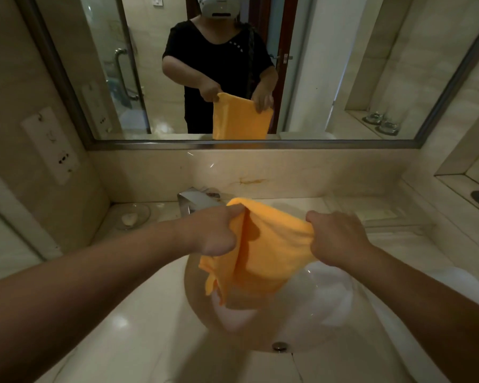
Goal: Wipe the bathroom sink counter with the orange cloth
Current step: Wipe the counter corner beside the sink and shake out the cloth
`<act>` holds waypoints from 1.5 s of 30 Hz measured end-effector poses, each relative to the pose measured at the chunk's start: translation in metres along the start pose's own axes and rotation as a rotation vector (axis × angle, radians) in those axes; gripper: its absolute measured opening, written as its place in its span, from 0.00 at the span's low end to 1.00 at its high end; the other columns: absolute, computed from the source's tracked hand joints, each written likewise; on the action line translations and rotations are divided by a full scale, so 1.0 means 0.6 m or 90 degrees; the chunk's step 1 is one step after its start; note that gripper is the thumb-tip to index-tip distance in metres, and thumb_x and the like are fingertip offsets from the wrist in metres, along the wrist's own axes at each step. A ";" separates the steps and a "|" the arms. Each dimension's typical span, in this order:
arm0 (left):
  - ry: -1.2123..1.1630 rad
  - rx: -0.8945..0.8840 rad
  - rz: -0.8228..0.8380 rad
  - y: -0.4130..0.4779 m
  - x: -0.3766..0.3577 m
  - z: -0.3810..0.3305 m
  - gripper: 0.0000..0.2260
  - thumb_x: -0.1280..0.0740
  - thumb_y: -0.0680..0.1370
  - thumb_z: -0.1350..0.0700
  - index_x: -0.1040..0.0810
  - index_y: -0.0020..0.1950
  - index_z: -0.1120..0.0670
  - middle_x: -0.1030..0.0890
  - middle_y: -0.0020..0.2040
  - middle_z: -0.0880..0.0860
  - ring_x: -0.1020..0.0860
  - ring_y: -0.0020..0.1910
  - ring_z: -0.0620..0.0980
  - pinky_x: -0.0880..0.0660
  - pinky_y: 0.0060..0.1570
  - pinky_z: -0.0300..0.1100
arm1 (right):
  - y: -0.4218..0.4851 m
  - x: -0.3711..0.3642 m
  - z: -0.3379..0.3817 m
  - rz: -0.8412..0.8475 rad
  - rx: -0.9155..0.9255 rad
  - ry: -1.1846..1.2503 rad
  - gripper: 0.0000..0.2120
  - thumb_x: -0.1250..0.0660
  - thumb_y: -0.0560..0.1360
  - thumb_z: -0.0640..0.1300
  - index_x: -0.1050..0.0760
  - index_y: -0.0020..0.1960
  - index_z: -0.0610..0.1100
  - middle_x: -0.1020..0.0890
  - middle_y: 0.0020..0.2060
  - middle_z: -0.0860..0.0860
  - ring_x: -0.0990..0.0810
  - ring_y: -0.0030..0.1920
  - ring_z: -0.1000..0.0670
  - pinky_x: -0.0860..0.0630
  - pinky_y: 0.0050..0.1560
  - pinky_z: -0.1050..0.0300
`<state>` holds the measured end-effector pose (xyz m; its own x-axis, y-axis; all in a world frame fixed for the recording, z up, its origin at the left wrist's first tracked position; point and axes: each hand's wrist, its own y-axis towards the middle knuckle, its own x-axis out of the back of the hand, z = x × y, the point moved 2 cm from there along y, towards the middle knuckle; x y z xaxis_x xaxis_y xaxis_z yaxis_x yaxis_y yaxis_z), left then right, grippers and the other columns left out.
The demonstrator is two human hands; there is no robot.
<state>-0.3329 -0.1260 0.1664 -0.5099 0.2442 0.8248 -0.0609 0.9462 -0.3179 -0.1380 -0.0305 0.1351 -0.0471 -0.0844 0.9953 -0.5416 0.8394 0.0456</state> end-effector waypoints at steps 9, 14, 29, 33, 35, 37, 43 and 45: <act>-0.140 0.069 -0.005 0.009 -0.006 -0.008 0.27 0.41 0.70 0.66 0.36 0.69 0.53 0.28 0.43 0.56 0.30 0.33 0.51 0.37 0.24 0.37 | 0.006 -0.011 0.064 0.032 -0.104 0.166 0.33 0.46 0.65 0.76 0.32 0.27 0.46 0.27 0.25 0.51 0.28 0.27 0.51 0.38 0.27 0.59; -0.176 0.071 0.013 0.013 -0.026 -0.013 0.18 0.42 0.71 0.67 0.29 0.57 0.52 0.29 0.39 0.54 0.30 0.32 0.49 0.36 0.24 0.37 | 0.023 -0.044 0.072 0.090 -0.075 0.112 0.33 0.46 0.65 0.76 0.26 0.38 0.46 0.20 0.36 0.50 0.23 0.37 0.49 0.38 0.28 0.59; -0.268 -0.052 0.002 0.012 -0.055 -0.030 0.19 0.39 0.68 0.67 0.31 0.59 0.57 0.30 0.36 0.51 0.30 0.32 0.47 0.33 0.28 0.39 | 0.008 0.001 0.133 0.222 -0.339 0.843 0.16 0.47 0.80 0.51 0.29 0.57 0.41 0.21 0.49 0.39 0.21 0.49 0.39 0.22 0.47 0.46; -0.352 -0.116 0.091 -0.007 -0.039 -0.027 0.22 0.34 0.62 0.56 0.29 0.56 0.54 0.28 0.39 0.52 0.29 0.35 0.49 0.33 0.27 0.41 | 0.004 0.030 0.131 0.284 -0.247 0.929 0.22 0.46 0.79 0.56 0.27 0.60 0.40 0.17 0.45 0.42 0.18 0.44 0.43 0.23 0.44 0.50; -0.252 -0.180 0.071 -0.011 -0.035 -0.025 0.18 0.30 0.64 0.54 0.26 0.52 0.54 0.22 0.44 0.52 0.23 0.43 0.49 0.24 0.38 0.45 | 0.001 0.052 0.129 0.394 -0.172 0.968 0.29 0.51 0.77 0.63 0.32 0.64 0.41 0.16 0.34 0.45 0.17 0.33 0.49 0.26 0.42 0.53; -0.192 -0.179 -0.016 -0.014 -0.022 -0.019 0.11 0.32 0.61 0.57 0.25 0.42 0.52 0.22 0.39 0.50 0.22 0.41 0.46 0.23 0.40 0.41 | 0.006 0.070 0.120 0.422 -0.107 0.973 0.33 0.53 0.76 0.64 0.39 0.71 0.41 0.15 0.31 0.47 0.17 0.30 0.51 0.27 0.44 0.53; -0.224 -0.184 -0.144 -0.068 0.119 0.018 0.17 0.37 0.57 0.63 0.25 0.45 0.55 0.26 0.35 0.49 0.26 0.34 0.46 0.26 0.31 0.35 | 0.054 0.080 0.083 0.132 -0.014 0.729 0.55 0.20 0.57 0.53 0.48 0.75 0.54 0.31 0.69 0.48 0.32 0.69 0.48 0.32 0.65 0.47; -0.189 -0.208 -0.148 -0.097 0.154 0.019 0.18 0.37 0.58 0.62 0.26 0.47 0.51 0.25 0.37 0.48 0.25 0.36 0.44 0.26 0.33 0.36 | 0.073 0.048 0.112 0.244 0.061 0.722 0.62 0.17 0.48 0.54 0.46 0.75 0.55 0.35 0.73 0.50 0.34 0.71 0.49 0.34 0.69 0.44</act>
<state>-0.3862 -0.1609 0.2557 -0.7398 -0.0068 0.6728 0.0465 0.9970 0.0612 -0.2199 -0.0322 0.1600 0.5205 0.7233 0.4538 -0.7165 0.6590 -0.2286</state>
